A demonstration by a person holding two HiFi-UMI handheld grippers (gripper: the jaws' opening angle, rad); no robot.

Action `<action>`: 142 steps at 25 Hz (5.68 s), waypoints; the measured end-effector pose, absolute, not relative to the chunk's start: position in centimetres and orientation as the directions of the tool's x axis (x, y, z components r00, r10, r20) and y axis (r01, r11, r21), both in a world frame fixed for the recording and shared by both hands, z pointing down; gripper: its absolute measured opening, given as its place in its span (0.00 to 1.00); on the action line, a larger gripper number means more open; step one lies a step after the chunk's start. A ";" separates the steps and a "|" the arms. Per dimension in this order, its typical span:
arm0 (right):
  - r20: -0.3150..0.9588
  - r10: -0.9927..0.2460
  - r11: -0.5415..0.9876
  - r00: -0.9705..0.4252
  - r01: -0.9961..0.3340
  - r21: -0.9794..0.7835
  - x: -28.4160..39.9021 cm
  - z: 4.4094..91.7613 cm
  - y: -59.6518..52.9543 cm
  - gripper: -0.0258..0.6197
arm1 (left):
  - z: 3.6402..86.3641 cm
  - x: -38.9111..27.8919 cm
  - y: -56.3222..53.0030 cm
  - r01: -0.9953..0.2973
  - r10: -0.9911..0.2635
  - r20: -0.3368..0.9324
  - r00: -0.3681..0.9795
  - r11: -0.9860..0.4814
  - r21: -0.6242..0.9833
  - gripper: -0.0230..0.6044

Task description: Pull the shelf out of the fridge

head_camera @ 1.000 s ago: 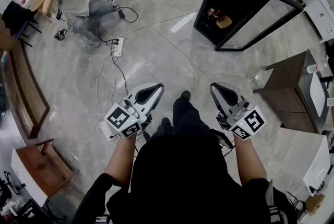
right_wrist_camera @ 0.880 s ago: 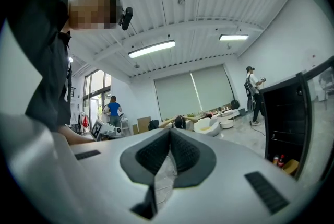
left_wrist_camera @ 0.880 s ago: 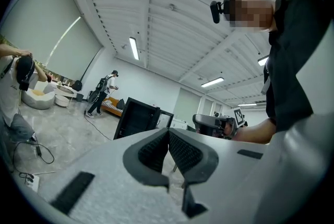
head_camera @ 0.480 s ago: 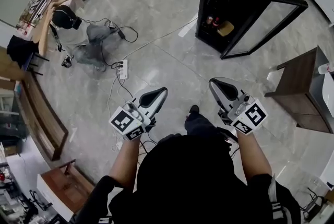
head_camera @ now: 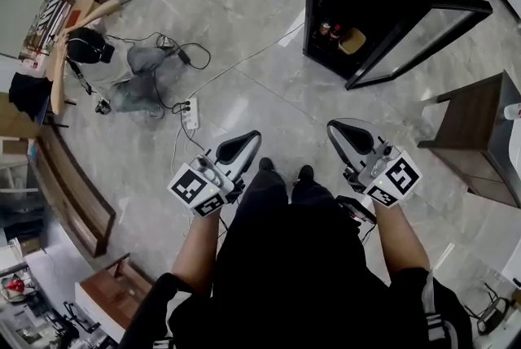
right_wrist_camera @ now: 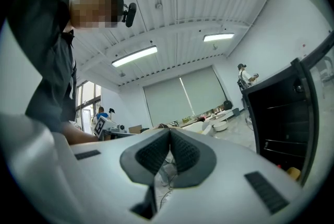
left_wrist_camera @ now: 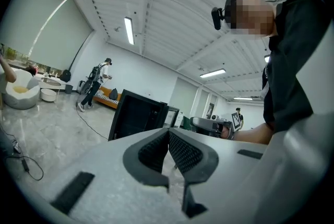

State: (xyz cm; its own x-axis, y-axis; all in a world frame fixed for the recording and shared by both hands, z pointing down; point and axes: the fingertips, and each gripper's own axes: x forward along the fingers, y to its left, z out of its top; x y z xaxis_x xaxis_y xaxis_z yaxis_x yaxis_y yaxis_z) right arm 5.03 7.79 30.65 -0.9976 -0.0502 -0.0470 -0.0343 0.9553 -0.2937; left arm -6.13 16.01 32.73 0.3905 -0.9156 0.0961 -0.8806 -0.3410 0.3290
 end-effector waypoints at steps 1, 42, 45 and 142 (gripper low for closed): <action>-0.039 -0.058 0.955 -0.998 -0.044 -0.292 4.6 30.9 7.0 0.08 | 32.9 -6.8 15.1 -0.877 -0.913 0.094 0.398 -0.348 0.331 0.07; -0.095 -0.422 0.822 -0.901 -0.337 -0.458 -2.1 34.9 -13.7 0.08 | 40.1 -7.8 -16.2 -0.567 -0.654 0.059 0.755 -0.604 0.560 0.07; -0.102 -0.465 0.780 -0.880 -0.353 -0.516 -2.5 36.4 -15.2 0.08 | 40.6 -8.0 -17.8 -0.534 -0.667 0.017 0.745 -0.581 0.614 0.07; 0.121 -0.975 -0.100 -0.187 -0.119 -0.988 6.5 68.7 -43.2 0.18 | 69.6 -13.5 -44.0 -0.144 -0.964 0.101 0.246 0.067 0.987 0.24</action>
